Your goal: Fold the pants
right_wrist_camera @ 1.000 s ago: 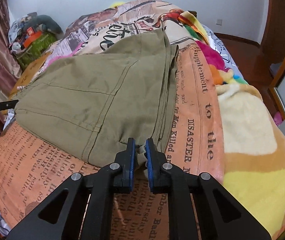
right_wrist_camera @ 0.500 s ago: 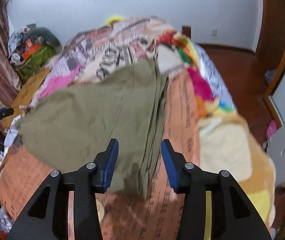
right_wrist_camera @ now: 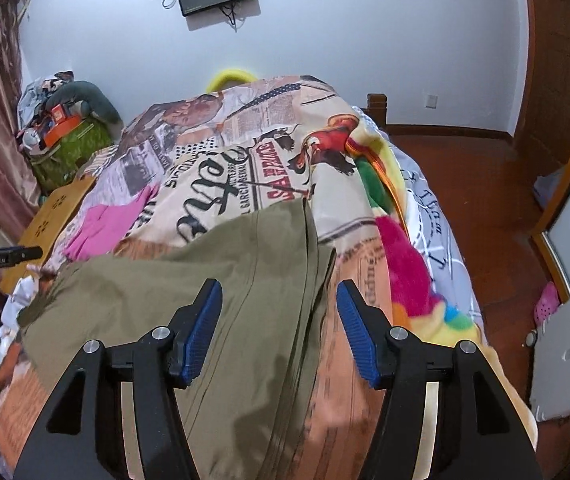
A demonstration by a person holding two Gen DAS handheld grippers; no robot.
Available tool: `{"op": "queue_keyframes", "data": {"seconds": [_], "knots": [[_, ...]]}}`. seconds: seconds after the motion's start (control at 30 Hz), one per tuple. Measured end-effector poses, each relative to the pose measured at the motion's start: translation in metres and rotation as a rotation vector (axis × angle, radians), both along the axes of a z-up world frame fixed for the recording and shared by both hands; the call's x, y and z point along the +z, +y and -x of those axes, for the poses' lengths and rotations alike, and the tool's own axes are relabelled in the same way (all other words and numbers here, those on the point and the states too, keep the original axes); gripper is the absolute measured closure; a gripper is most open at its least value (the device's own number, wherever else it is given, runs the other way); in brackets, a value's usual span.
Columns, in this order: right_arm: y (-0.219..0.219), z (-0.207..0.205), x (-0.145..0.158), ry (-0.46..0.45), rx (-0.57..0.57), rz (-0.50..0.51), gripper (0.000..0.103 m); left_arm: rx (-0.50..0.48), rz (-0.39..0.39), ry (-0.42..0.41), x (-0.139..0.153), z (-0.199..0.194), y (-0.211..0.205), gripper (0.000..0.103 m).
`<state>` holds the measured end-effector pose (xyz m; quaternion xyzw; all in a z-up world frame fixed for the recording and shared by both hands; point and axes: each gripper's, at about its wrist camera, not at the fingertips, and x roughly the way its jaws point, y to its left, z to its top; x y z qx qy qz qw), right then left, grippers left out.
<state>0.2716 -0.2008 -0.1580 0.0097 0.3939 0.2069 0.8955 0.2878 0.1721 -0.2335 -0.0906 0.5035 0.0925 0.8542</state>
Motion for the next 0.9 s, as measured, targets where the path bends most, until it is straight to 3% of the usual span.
{"op": "queue_keyframes", "data": {"seconds": [0.4, 0.77, 0.8, 0.87, 0.9], "knots": [[0.024, -0.086, -0.043, 0.078, 0.025, 0.010, 0.048, -0.016, 0.021, 0.109, -0.052, -0.039, -0.002, 0.014], [0.050, -0.131, -0.073, 0.131, 0.096, 0.031, 0.048, -0.016, 0.029, 0.117, -0.070, -0.034, -0.005, 0.009], [0.052, -0.132, -0.075, 0.128, 0.090, 0.029, 0.049, -0.016, 0.026, 0.116, -0.071, -0.033, -0.006, 0.009], [0.054, -0.132, -0.079, 0.117, 0.083, 0.036, 0.064, -0.016, 0.014, 0.107, -0.071, -0.031, -0.008, 0.009], [0.056, -0.133, -0.081, 0.125, 0.085, 0.043, 0.080, -0.017, 0.010, 0.105, -0.071, -0.030, -0.009, 0.009]]}}
